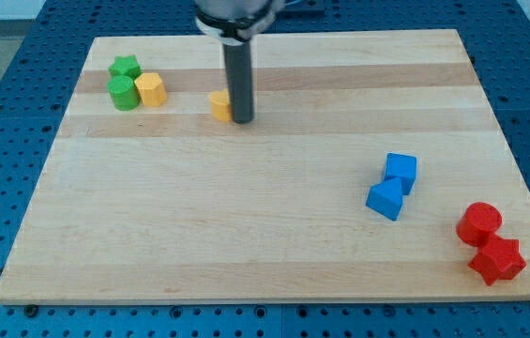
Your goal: Slide the yellow star to the blottom right of the yellow hexagon
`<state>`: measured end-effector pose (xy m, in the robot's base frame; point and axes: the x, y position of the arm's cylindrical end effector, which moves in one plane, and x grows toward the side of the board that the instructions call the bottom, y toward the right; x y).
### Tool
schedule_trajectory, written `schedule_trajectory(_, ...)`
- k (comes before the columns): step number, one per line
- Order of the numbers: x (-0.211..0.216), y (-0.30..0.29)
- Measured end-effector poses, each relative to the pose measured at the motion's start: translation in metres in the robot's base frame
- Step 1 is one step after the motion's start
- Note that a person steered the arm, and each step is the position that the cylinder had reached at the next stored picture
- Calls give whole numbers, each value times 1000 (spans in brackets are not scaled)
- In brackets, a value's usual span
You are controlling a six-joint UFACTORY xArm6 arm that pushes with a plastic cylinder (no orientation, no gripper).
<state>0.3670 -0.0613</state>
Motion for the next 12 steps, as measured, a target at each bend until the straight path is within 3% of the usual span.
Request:
schedule_trajectory(5,-42,4)
schedule_trajectory(9,-42,-62)
schedule_trajectory(11,-42,-65)
schedule_trajectory(12,-42,-27)
